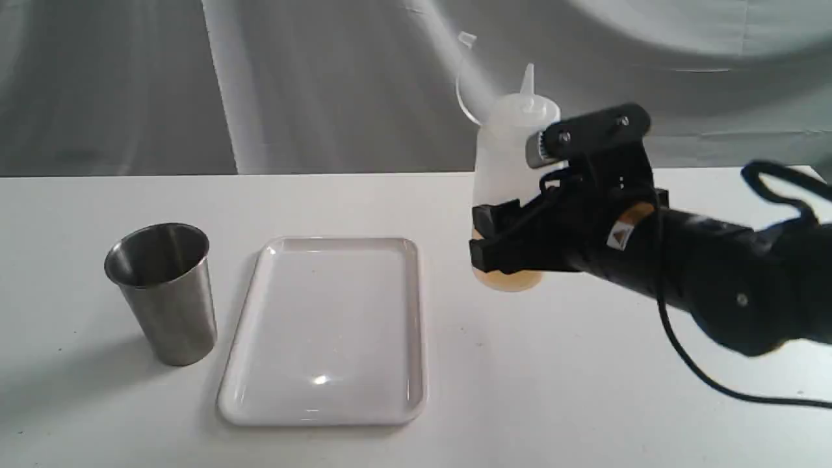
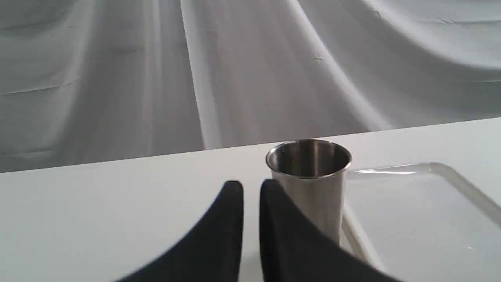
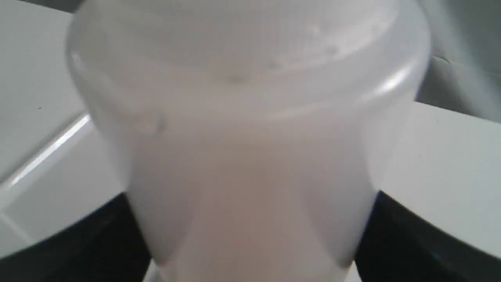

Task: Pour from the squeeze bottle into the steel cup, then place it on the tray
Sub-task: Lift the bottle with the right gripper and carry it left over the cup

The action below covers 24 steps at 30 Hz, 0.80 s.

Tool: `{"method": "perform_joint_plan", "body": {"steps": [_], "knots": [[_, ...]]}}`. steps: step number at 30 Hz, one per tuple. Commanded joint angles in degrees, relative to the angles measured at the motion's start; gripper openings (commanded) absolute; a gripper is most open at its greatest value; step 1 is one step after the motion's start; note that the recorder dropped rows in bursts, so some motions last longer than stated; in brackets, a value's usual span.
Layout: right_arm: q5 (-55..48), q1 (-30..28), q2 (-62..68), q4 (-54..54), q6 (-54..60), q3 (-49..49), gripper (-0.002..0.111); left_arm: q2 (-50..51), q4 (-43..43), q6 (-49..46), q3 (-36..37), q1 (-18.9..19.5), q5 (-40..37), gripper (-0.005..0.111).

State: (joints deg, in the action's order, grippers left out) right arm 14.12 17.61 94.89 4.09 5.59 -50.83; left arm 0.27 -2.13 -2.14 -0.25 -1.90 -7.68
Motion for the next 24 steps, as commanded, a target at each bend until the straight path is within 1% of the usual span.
{"method": "perform_joint_plan", "body": {"steps": [1, 3, 5, 9, 16, 20, 24], "knots": [[-6.9, 0.2, -2.6, -5.1, 0.0, -6.7, 0.062, -0.3, -0.2, 0.1, 0.3, -0.3, 0.1, 0.008], [-12.5, 0.7, -2.6, -9.9, -1.9, -11.7, 0.059, -0.3, -0.2, 0.1, 0.3, -0.3, 0.1, 0.008], [-17.2, 1.4, -2.5, -16.3, -6.2, -16.3, 0.057, -0.3, -0.2, 0.1, 0.3, -0.3, 0.1, 0.008], [-21.3, 3.6, -2.5, -27.2, -15.8, -23.0, 0.057, -0.3, -0.2, 0.1, 0.3, -0.3, 0.1, 0.008], [-27.2, 7.3, 0.0, -39.9, -28.6, -28.7, 0.057, -0.3, -0.2, 0.3, 0.3, -0.3, 0.1, 0.008], [-28.1, 10.0, 3.3, -50.0, -38.7, -30.5, 0.057, -0.3, -0.2, 0.3, 0.3, -0.3, 0.1, 0.008], [-28.6, 13.0, 7.6, -57.5, -45.8, -32.9, 0.057, -0.3, -0.2, 0.1, 0.3, -0.3, 0.1, 0.008]]}}
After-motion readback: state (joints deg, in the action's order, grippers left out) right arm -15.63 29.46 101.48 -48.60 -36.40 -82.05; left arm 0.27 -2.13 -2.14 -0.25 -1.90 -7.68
